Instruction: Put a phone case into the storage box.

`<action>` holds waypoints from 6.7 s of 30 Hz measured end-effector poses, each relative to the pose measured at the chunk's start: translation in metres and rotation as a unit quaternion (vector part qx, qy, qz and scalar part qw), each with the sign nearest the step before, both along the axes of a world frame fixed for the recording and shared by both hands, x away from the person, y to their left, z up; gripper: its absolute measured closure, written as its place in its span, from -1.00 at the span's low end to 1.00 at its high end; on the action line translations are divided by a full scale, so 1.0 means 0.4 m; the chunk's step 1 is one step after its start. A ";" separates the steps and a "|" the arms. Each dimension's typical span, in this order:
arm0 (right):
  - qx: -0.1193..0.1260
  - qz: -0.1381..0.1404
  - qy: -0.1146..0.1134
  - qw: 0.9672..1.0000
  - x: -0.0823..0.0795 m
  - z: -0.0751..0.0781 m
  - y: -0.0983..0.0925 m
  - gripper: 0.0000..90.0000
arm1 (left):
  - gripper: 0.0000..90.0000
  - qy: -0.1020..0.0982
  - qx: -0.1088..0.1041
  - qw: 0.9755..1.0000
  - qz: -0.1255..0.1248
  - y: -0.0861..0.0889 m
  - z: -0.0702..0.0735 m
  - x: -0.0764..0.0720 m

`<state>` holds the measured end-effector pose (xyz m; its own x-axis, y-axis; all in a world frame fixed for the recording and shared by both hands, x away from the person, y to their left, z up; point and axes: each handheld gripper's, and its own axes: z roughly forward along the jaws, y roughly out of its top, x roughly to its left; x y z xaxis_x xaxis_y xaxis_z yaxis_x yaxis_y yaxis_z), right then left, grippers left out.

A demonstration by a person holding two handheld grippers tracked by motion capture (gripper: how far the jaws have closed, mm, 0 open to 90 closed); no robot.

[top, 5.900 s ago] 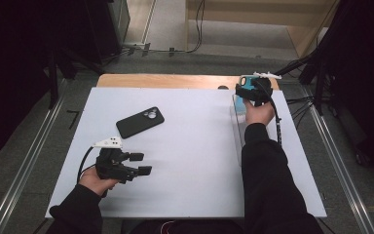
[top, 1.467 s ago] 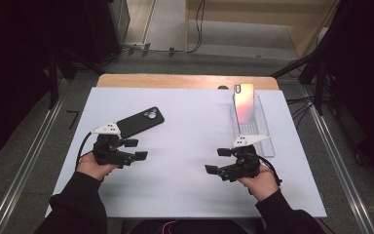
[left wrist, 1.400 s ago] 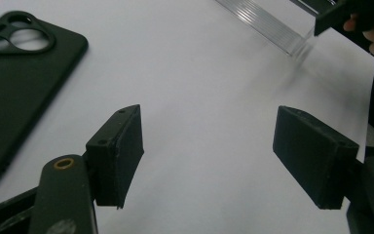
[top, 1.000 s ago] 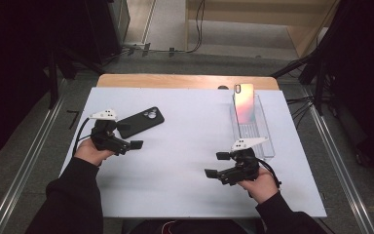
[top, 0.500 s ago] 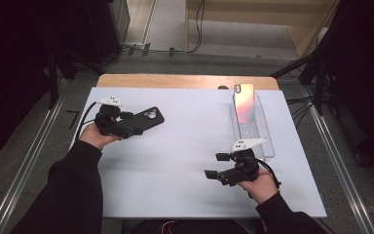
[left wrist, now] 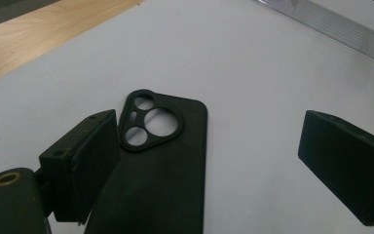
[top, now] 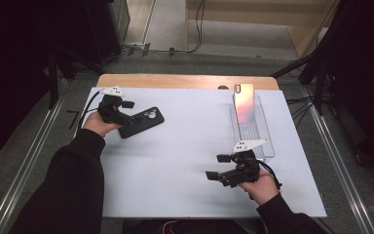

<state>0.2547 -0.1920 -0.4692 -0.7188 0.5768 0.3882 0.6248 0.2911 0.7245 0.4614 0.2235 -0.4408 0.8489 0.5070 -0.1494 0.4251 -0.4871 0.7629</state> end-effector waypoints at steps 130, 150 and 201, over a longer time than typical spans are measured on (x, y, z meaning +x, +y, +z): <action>-0.007 -0.061 0.013 0.998 0.005 0.016 0.027 -0.71 | -0.67 -0.003 -0.036 0.991 0.126 -0.209 0.008 -0.240; 0.007 -0.096 0.021 0.995 0.020 0.045 0.044 -0.71 | -0.68 0.012 -0.099 0.980 0.171 -0.243 -0.031 -0.331; 0.078 -0.154 0.063 0.983 0.161 0.099 0.112 -0.58 | -0.68 -0.027 -0.200 0.959 0.200 -0.334 -0.108 -0.438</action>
